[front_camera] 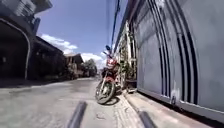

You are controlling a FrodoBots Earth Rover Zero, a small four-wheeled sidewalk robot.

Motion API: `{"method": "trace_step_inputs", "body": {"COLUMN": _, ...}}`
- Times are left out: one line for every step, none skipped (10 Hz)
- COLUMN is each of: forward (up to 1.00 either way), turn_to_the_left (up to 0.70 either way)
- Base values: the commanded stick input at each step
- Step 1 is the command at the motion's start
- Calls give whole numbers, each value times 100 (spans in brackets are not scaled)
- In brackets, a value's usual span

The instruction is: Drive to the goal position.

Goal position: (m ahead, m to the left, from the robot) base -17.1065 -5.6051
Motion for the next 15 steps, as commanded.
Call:
{"method": "trace_step_inputs", "body": {"forward": 0, "turn_to_the_left": 69}}
{"method": "trace_step_inputs", "body": {"forward": 0, "turn_to_the_left": 70}}
{"method": "trace_step_inputs", "body": {"forward": 0, "turn_to_the_left": 70}}
{"method": "trace_step_inputs", "body": {"forward": 0, "turn_to_the_left": 70}}
{"method": "trace_step_inputs", "body": {"forward": 0, "turn_to_the_left": 70}}
{"method": "trace_step_inputs", "body": {"forward": 0, "turn_to_the_left": 70}}
{"method": "trace_step_inputs", "body": {"forward": 0, "turn_to_the_left": 70}}
{"method": "trace_step_inputs", "body": {"forward": 0, "turn_to_the_left": 70}}
{"method": "trace_step_inputs", "body": {"forward": 0, "turn_to_the_left": 70}}
{"method": "trace_step_inputs", "body": {"forward": 0, "turn_to_the_left": 70}}
{"method": "trace_step_inputs", "body": {"forward": 0, "turn_to_the_left": 70}}
{"method": "trace_step_inputs", "body": {"forward": 0, "turn_to_the_left": 70}}
{"method": "trace_step_inputs", "body": {"forward": 0, "turn_to_the_left": 70}}
{"method": "trace_step_inputs", "body": {"forward": 0, "turn_to_the_left": 70}}
{"method": "trace_step_inputs", "body": {"forward": 0, "turn_to_the_left": 70}}
